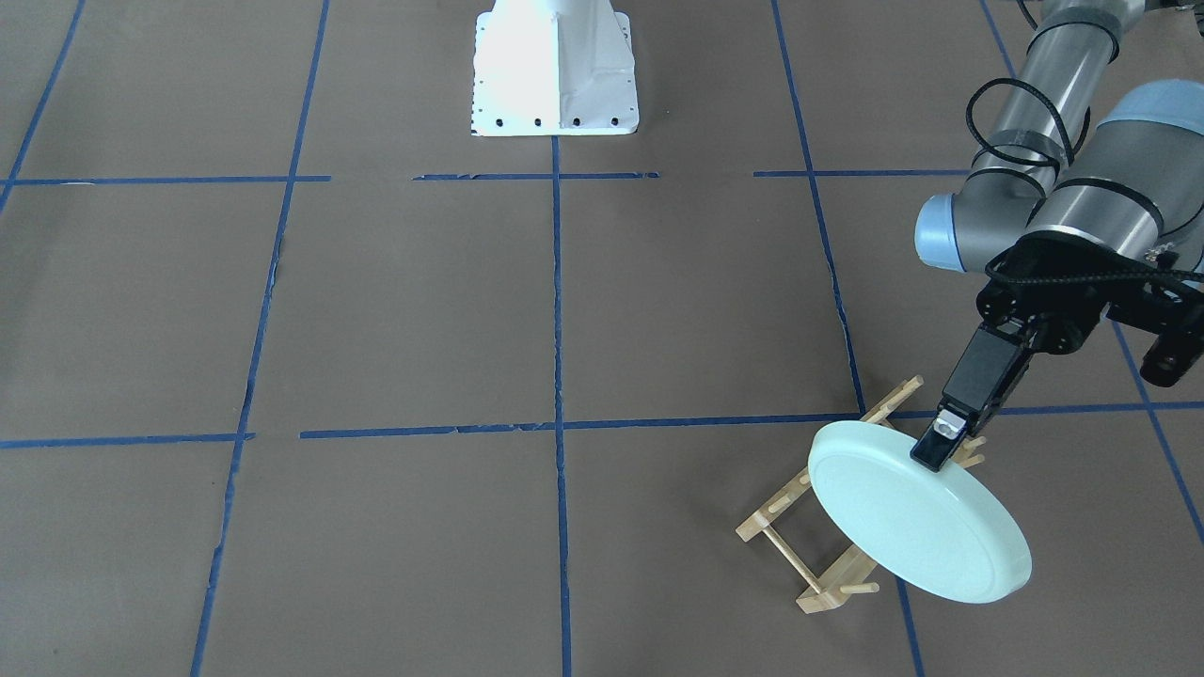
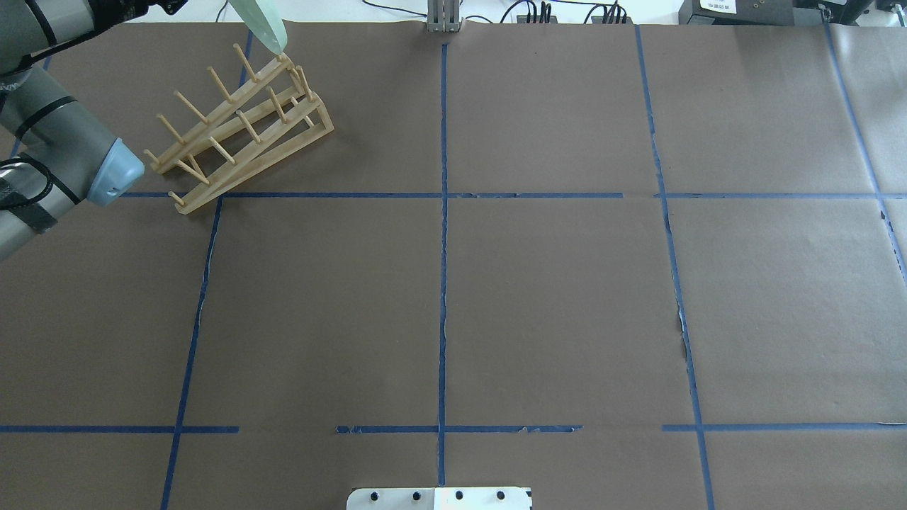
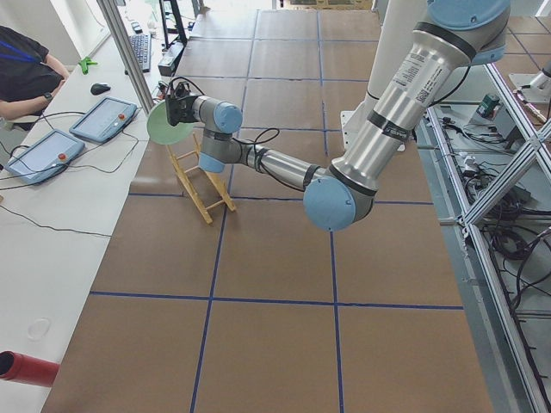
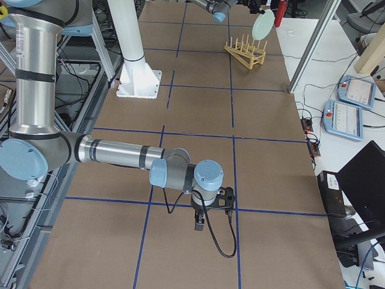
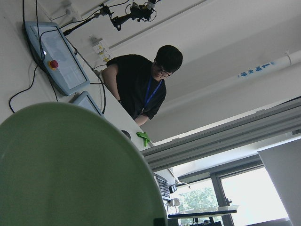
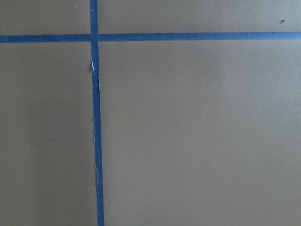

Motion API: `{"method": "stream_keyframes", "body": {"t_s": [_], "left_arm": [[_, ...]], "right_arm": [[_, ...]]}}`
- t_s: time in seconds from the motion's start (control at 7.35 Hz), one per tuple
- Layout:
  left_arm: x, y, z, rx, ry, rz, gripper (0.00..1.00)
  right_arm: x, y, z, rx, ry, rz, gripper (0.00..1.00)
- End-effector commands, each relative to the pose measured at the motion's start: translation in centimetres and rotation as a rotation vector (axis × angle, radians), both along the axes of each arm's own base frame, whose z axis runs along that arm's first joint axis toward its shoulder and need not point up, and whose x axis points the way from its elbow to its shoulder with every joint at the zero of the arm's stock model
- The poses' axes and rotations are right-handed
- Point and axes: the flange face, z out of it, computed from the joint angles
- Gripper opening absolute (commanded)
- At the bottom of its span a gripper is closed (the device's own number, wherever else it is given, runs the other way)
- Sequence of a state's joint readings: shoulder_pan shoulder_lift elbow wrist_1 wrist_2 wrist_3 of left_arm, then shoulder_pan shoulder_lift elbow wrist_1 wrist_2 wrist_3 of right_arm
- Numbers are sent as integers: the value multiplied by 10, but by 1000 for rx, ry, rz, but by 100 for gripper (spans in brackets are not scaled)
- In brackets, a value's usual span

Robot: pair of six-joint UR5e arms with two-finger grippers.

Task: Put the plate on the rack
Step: 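Carry the upright plate with the left gripper above the wooden rack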

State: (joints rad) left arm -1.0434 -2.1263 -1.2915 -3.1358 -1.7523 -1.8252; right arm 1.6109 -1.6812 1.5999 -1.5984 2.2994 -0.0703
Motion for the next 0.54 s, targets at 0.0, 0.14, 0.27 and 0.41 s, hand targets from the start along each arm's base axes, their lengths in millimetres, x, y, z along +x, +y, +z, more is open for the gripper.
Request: {"method": "stream_keyframes", "body": {"t_s": [0.0, 0.14, 0.27, 0.41], "left_arm": [[1, -1, 4, 0, -1, -1, 0], [2, 2, 8, 8, 4, 4, 0], [5, 5, 9, 13, 7, 9, 0], [14, 9, 11, 13, 5, 22, 0]], "right_arm": [[0, 0, 0, -1, 0, 1, 100], [0, 0, 0, -1, 0, 1, 100], [0, 0, 0, -1, 0, 1, 100], [0, 0, 0, 0, 0, 0, 100]]}}
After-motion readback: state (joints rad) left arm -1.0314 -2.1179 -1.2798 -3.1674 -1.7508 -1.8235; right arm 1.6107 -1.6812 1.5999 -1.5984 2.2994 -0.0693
